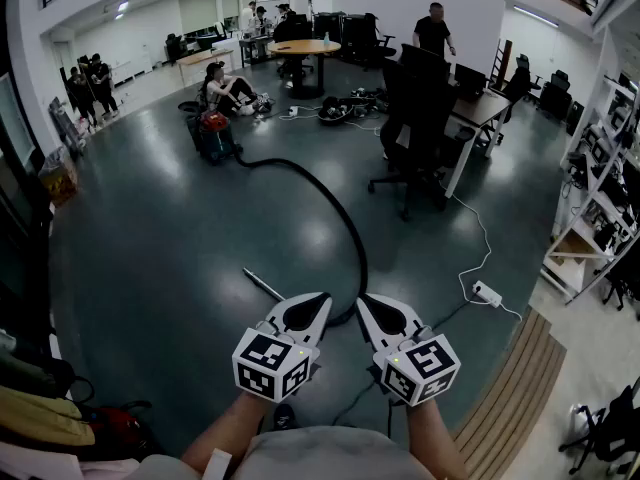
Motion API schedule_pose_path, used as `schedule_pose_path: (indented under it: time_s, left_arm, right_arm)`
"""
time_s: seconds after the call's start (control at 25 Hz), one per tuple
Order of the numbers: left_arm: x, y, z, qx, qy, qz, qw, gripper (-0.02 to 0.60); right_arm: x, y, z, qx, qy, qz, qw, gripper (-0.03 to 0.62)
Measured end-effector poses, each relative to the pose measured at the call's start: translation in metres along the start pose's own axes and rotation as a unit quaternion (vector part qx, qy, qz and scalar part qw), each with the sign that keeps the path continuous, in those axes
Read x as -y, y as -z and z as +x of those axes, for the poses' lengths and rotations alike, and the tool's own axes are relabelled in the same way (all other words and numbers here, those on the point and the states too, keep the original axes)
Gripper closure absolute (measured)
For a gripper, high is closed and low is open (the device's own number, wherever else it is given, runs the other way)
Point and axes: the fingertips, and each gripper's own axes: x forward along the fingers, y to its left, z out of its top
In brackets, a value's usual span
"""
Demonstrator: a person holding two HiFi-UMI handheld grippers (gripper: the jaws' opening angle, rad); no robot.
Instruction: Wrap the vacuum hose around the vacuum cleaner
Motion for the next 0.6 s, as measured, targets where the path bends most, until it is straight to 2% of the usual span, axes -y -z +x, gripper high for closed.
schedule_pose_path:
  time_s: [0.6]
  left_arm:
    - [-0.020,-0.003,0.001,0.003,0.010,-0.005,0.9999,0.574]
  right_arm:
    - [0.000,-0.004,0.022,0.000,0.015,-0.006,1.000,0.591]
